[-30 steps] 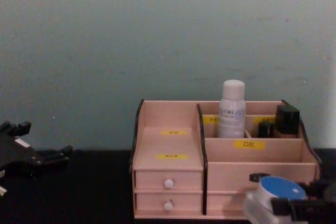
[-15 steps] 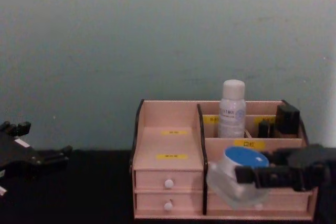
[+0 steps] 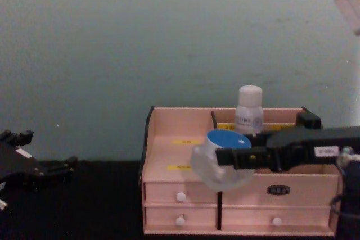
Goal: Pick up the facial cleanser and watermelon frost from the table and place them into the tiered storage box.
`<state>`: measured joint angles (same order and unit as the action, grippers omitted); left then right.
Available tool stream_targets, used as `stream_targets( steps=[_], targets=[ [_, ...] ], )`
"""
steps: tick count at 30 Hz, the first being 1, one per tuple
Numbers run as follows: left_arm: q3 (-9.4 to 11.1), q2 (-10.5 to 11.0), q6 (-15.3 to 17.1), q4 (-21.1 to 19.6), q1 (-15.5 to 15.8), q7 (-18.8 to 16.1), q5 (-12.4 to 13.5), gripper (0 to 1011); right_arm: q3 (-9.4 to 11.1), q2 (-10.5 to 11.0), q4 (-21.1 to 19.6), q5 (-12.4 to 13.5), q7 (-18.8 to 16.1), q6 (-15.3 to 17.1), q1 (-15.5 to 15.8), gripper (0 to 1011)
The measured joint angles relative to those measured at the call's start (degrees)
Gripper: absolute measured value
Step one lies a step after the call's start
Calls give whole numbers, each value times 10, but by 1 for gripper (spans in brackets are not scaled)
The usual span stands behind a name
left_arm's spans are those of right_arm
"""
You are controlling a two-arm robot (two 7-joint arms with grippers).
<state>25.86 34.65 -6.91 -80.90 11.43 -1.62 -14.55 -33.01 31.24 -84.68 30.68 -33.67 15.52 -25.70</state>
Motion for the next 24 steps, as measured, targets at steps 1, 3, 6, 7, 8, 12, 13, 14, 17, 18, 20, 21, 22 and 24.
stream_targets(
  steps=[1,3,6,7,8,12,13,14,17,18,20,21,22,24],
  targets=[
    [0,0,0,0,0,0,0,1001,-1,-2,3,-1,0,0,-3,711],
    [0,0,0,0,0,0,0,1001,-7,-11,14,-5,1,0,-16,711],
    [0,0,0,0,0,0,0,1001,-11,-19,24,-7,1,1,-26,711],
    [0,0,0,0,0,0,0,1001,-14,-24,32,-9,1,2,-34,711],
    [0,0,0,0,0,0,0,1001,-16,-27,36,-9,1,3,-37,711],
    [0,0,0,0,0,0,0,1001,-23,-42,58,-14,1,7,-55,711],
    [0,0,0,0,0,0,0,1001,-25,-47,68,-15,1,8,-62,711],
    [0,0,0,0,0,0,0,1001,-25,-47,68,-15,1,8,-62,711],
    [0,0,0,0,0,0,0,1001,-31,-64,97,-19,1,10,-79,710],
    [0,0,0,0,0,0,0,1001,-31,-67,102,-19,1,10,-82,711],
    [0,0,0,0,0,0,0,1001,-33,-76,117,-21,2,9,-90,710],
    [0,0,0,0,0,0,0,1001,-33,-78,120,-22,2,9,-92,711],
    [0,0,0,0,0,0,0,1001,-34,-84,128,-23,2,7,-96,711],
    [0,0,0,0,0,0,0,1001,-35,-88,136,-25,3,6,-99,711]
  ],
)
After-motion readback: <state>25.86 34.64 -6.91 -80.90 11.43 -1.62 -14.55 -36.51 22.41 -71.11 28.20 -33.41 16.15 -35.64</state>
